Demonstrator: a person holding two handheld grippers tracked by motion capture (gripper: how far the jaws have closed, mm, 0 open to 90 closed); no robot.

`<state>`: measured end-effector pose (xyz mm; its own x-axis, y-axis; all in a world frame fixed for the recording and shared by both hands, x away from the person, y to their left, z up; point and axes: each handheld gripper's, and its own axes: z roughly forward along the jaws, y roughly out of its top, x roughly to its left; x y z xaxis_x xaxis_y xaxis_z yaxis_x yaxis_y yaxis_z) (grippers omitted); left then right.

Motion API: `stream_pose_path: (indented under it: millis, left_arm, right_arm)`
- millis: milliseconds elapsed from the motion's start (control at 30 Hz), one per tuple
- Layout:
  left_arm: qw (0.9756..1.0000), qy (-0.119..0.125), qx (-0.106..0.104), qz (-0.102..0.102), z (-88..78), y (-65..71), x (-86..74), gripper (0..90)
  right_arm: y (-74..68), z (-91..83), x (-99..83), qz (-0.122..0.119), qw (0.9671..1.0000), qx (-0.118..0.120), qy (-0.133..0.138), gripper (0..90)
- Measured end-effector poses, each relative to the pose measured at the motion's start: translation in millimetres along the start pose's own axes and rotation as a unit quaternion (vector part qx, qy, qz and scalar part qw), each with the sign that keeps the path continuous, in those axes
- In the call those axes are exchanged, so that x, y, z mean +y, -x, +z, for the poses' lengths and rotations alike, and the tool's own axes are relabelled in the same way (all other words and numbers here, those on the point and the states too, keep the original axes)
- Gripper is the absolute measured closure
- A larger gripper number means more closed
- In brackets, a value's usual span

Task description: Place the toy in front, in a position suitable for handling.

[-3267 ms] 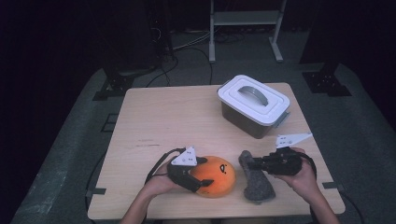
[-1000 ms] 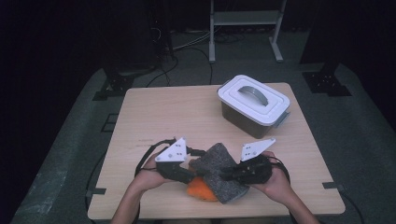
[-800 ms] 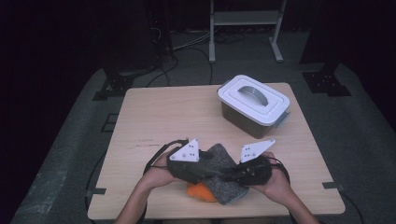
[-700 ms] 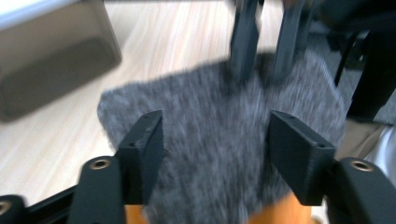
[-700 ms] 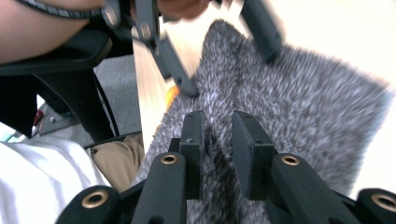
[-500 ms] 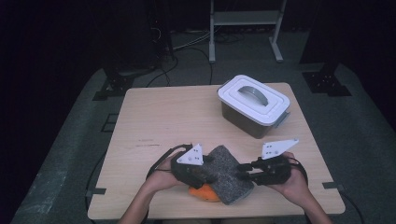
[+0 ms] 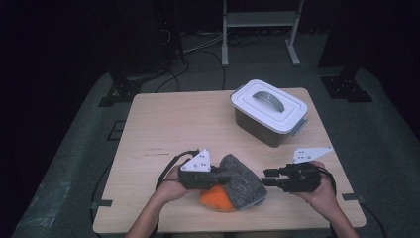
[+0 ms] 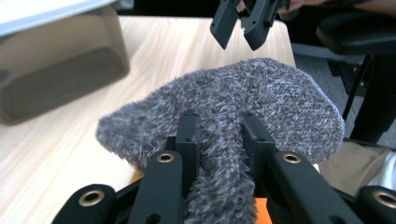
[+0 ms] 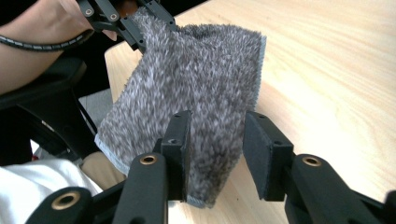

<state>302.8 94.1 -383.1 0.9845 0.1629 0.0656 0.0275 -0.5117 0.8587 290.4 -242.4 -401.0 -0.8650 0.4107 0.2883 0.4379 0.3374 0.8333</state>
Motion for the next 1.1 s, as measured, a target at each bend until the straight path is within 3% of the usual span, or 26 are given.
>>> stream_pose_path:
  millis: [367, 600, 867, 1100]
  left_arm:
    - [0.9988, 0.042, 0.021, -0.012, -25.7, -6.3, 4.0, 73.5]
    - [0.9971, 0.052, 0.051, -0.02, -48.8, -10.5, -0.1, 73.2]
    - [0.9941, 0.062, 0.084, -0.03, -76.6, -13.9, -7.7, 72.9]
    - [0.99, 0.065, 0.117, -0.045, -103.3, -16.1, -21.1, 72.5]
  right_arm:
    - [0.9, 0.8, -1.0, -0.002, 1.0, -0.007, 0.001, 57.1]
    - [1.6, 0.2, -1.6, -0.009, 0.9997, -0.024, 0.001, 53.1]
    - [4.9, 1.9, -3.2, -0.01, 0.9981, -0.061, 0.003, 46.9]
    - [7.2, 2.1, -5.2, -0.011, 0.9963, -0.084, 0.007, 41.9]
